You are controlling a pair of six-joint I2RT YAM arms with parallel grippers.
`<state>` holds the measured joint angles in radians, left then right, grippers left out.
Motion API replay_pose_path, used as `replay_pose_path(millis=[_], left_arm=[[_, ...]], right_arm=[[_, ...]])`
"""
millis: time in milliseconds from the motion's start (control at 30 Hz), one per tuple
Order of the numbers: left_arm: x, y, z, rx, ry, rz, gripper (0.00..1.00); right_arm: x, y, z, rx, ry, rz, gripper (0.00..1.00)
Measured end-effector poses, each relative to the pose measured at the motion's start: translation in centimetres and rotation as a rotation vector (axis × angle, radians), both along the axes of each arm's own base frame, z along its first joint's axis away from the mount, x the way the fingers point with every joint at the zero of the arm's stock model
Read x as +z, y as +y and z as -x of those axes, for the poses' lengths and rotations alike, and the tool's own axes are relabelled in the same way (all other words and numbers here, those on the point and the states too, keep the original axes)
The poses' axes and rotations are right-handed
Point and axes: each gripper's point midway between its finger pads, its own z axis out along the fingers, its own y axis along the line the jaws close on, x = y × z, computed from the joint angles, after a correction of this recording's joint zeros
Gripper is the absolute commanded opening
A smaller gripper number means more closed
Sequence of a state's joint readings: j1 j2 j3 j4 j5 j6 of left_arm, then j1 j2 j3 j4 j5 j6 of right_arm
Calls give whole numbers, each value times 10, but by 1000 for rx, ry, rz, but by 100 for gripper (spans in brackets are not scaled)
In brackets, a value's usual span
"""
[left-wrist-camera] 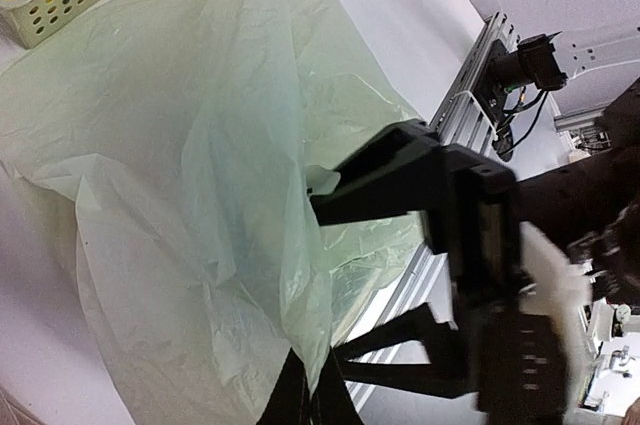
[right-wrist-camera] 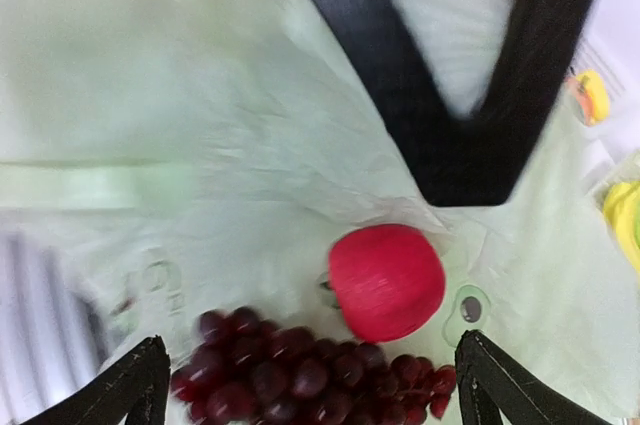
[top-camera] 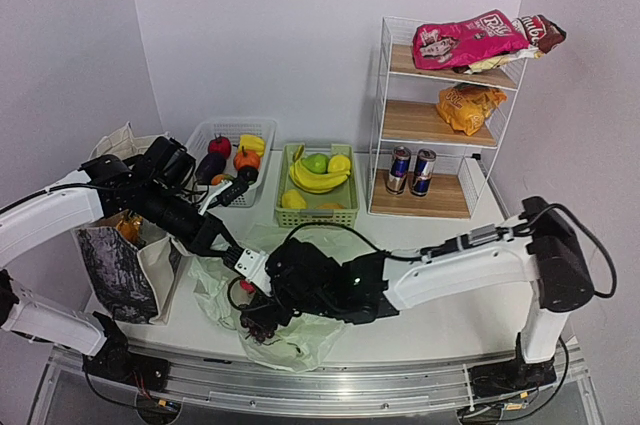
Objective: Place the mixed food into the grocery bags and tie them
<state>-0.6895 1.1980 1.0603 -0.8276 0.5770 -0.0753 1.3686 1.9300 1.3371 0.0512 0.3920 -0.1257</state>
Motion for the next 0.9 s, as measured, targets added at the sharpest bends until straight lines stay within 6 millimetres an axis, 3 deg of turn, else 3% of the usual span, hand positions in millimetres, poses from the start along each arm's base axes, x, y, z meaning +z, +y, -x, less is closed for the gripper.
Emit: replay_pose_path(millis=[67,167,333,433,500,567,633,733,900], left_arm=[[0,0,0,0,0,0,0],[0,0,0,0,-1,-1,0],[0,0,0,0,-2,-1,0],[0,0,0,0,-2,-1,0],[0,0,0,0,-2,-2,0],[0,0,0,0,-2,-2,0],[0,0,0,1,-3,-3,0],[0,0,0,1,-3,-3,0],[0,0,0,1,-3,-3,0]], right_arm=[[20,-6,17,69,62,-3,95],[69,-14,41,166,143,-48,94],[187,-38,68,274,205,-239,86],[231,-57,42,188,237,-315,84],[247,-71,-2,67,236,-348,83],[247,-83,-49,-61,223,-350,82],[233,-91,-96,-182,211,-317,80],[198,-87,-142,-275,206,-236,80],[130,-60,-211,-321,214,-119,80]])
